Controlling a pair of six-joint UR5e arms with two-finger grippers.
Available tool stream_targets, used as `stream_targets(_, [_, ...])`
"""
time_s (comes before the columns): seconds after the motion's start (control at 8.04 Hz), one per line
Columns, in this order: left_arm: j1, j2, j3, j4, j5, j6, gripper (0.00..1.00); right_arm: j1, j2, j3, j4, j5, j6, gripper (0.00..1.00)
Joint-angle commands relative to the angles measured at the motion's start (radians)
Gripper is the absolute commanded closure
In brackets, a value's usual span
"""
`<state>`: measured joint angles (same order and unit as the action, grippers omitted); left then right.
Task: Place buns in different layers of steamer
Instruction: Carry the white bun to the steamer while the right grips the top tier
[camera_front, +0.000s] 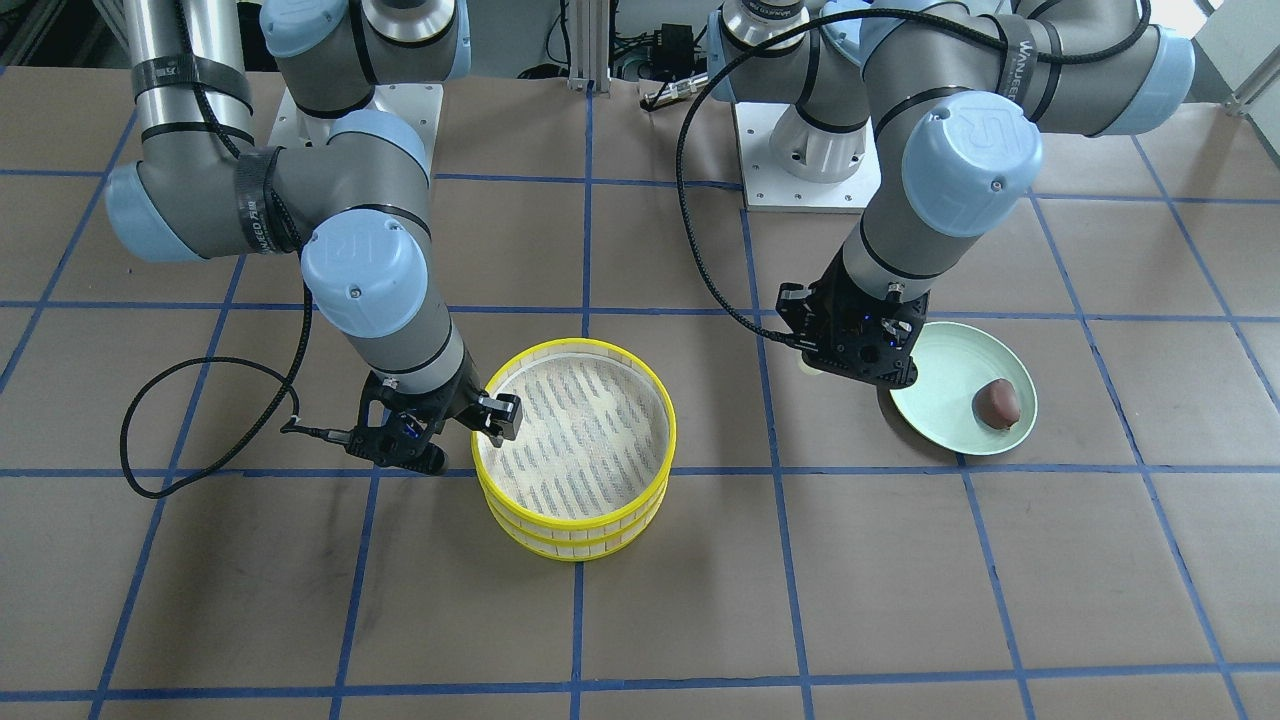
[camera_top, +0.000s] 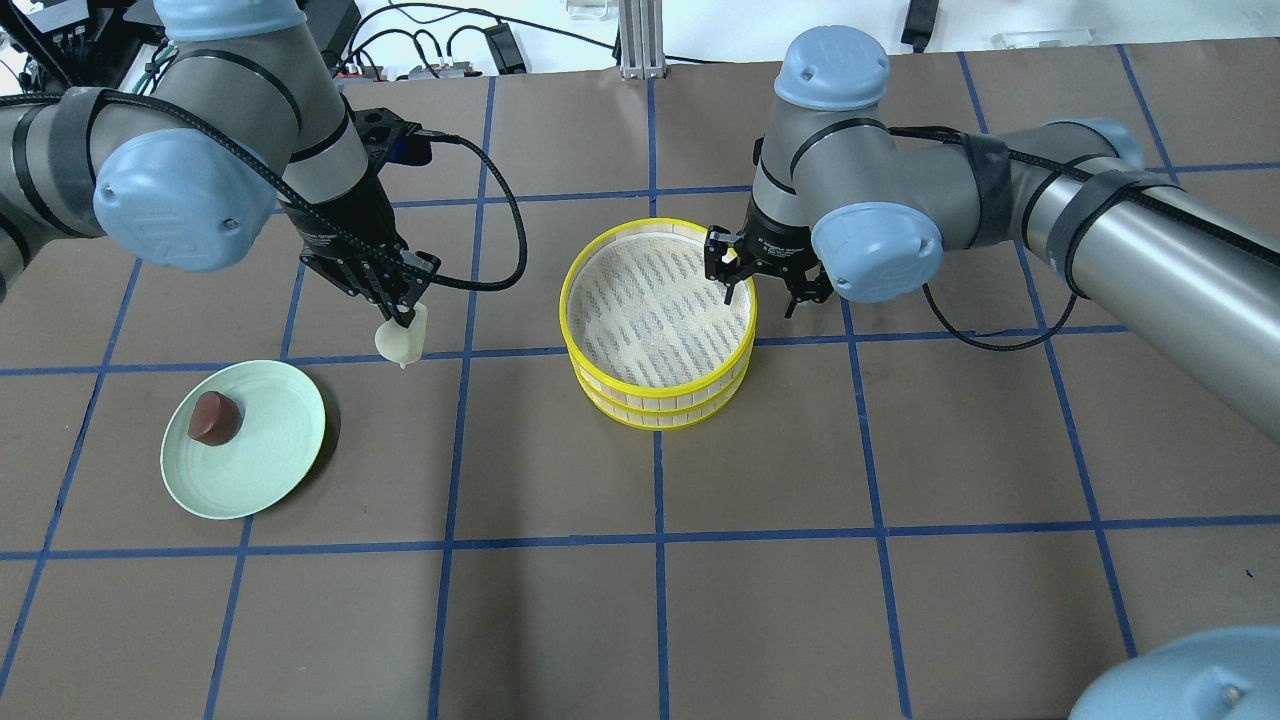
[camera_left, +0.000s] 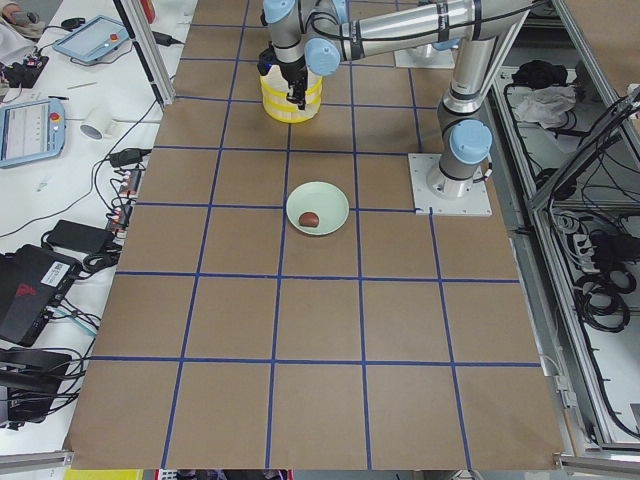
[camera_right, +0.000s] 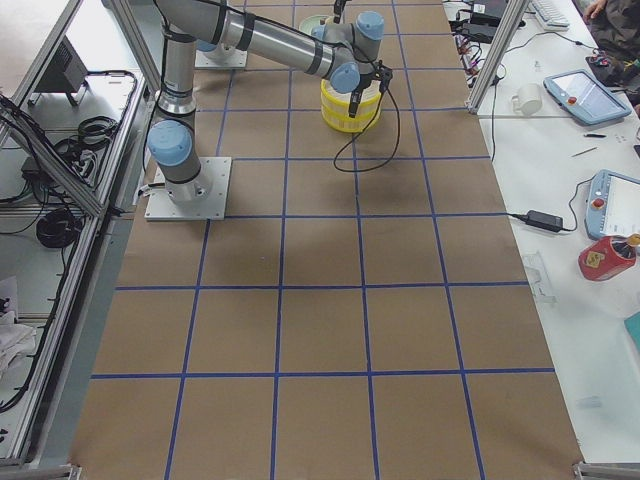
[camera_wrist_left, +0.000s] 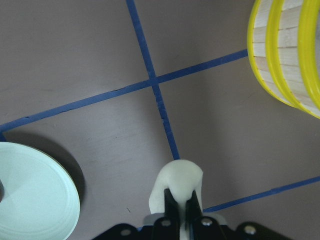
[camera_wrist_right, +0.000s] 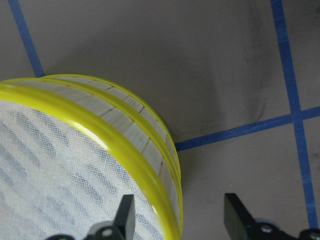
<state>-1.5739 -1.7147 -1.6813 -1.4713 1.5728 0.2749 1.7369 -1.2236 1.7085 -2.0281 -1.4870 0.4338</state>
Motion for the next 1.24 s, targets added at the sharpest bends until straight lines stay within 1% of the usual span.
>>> stream_targets(0.0, [-0.012,0.02,0.0,-0.006,-0.02,-0.01,1.0,0.01,-0.005,-0.001,0.003,0.001,0.006,0.79])
stream_targets(0.25, [-0.012,0.021,0.0,-0.006,-0.036,-0.01,1.0,0.026,-0.005,-0.003,0.003,0.001,0.011,0.92])
stream_targets(0.37, [-0.014,0.021,0.0,-0.006,-0.057,-0.011,1.0,0.026,-0.007,-0.01,0.002,0.001,0.011,0.93])
stream_targets(0.62, [-0.038,0.024,0.0,-0.004,-0.062,-0.013,1.0,0.027,-0.057,-0.018,0.02,0.001,-0.001,0.93])
stream_targets(0.75, [-0.044,0.026,0.0,-0.004,-0.065,-0.014,1.0,0.023,-0.086,-0.02,0.06,-0.002,-0.01,0.93])
stream_targets(0.87, [-0.054,0.024,0.003,-0.004,-0.094,-0.044,1.0,0.013,-0.123,-0.02,0.103,-0.013,-0.064,0.93])
stream_targets(1.12, [-0.147,0.02,0.003,0.02,-0.105,-0.182,1.0,-0.029,-0.207,-0.027,0.214,-0.018,-0.128,0.95])
